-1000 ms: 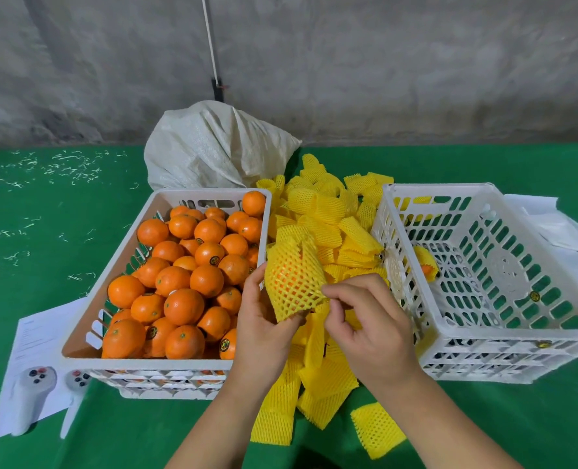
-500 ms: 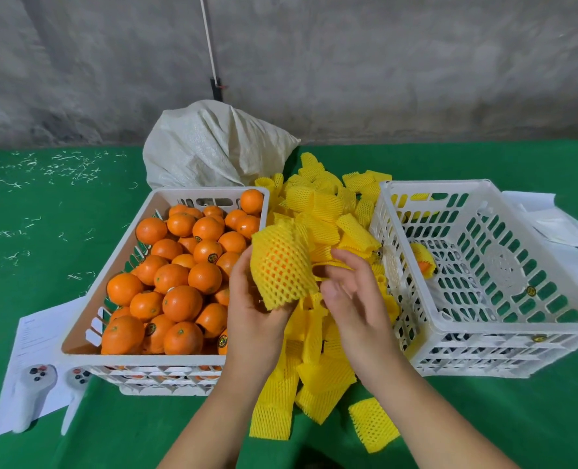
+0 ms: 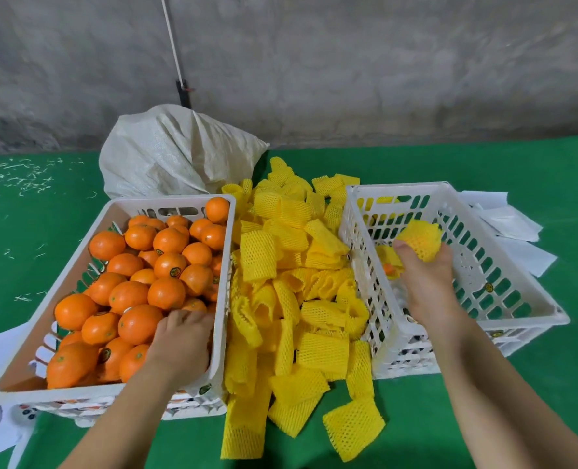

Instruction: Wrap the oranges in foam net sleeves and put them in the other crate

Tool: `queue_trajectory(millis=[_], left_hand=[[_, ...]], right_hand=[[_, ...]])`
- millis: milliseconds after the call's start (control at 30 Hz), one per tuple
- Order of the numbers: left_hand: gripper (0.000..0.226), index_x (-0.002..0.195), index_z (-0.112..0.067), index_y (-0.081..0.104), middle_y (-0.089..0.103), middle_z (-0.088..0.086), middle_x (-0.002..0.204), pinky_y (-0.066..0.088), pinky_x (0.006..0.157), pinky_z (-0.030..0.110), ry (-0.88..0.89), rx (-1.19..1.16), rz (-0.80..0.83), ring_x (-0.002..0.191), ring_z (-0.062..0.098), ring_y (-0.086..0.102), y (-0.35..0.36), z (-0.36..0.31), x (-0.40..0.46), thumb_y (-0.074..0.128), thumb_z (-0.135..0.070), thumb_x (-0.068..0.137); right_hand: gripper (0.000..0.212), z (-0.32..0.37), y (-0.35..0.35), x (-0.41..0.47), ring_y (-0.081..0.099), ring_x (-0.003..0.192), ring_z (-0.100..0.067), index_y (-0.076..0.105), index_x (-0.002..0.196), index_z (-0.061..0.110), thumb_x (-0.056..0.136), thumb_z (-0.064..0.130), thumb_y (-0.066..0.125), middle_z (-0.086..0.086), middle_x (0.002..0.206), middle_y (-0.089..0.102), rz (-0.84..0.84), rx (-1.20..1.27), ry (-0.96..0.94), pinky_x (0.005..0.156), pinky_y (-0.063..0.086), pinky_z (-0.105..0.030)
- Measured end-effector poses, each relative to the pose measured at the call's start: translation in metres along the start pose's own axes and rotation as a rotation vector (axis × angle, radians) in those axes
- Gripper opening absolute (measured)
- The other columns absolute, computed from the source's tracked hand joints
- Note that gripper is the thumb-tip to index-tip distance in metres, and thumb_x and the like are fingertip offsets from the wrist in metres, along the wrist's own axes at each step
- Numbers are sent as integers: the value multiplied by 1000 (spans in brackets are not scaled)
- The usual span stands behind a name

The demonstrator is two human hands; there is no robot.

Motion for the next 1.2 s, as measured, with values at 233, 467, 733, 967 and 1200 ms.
queue_trajectory(millis=[233,467,733,967,1200], left_hand=[[43,149,-35,47,18,6,168,13,124,43,33,223,376,154,35,8,12,-4,-3,36,-40,107],[39,140,-25,60,53,-2,144,29,113,40,224,530,287,140,26,35,1,-11,6,48,-31,103],[40,131,-36,64,58,-9,130,18,123,40,374,451,61,130,21,45,1,-5,3,51,-48,95],[63,138,-40,60,56,-12,131,-4,131,44,482,294,41,133,13,49,-4,8,5,63,-70,83],[68,131,-42,66,55,-24,123,-13,130,40,558,-36,-123,126,-1,48,-45,31,-2,69,-78,74]], right_hand=[[68,-12,34,-15,6,154,-27,34,153,39,91,48,60,4,168,8,104,-707,-350,120,19,-54],[16,-79,148,-130,-8,154,-22,65,110,46,95,45,64,9,171,4,892,-986,-507,119,7,-57],[19,-106,198,-179,3,156,-28,66,117,39,98,38,60,3,170,18,1128,-1032,-341,124,12,-49],[36,-78,174,-166,56,86,19,55,138,34,105,18,54,21,98,55,994,-693,-367,72,42,-6],[34,-54,143,-143,32,44,-7,48,127,39,101,25,65,8,67,39,783,-394,-258,46,29,-31]])
Point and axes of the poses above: each hand's wrist, its own x-axis towards the middle knuckle, its own y-axis out of the palm, z = x × y, the point moved 8 cm from there along x, towards the middle knuckle
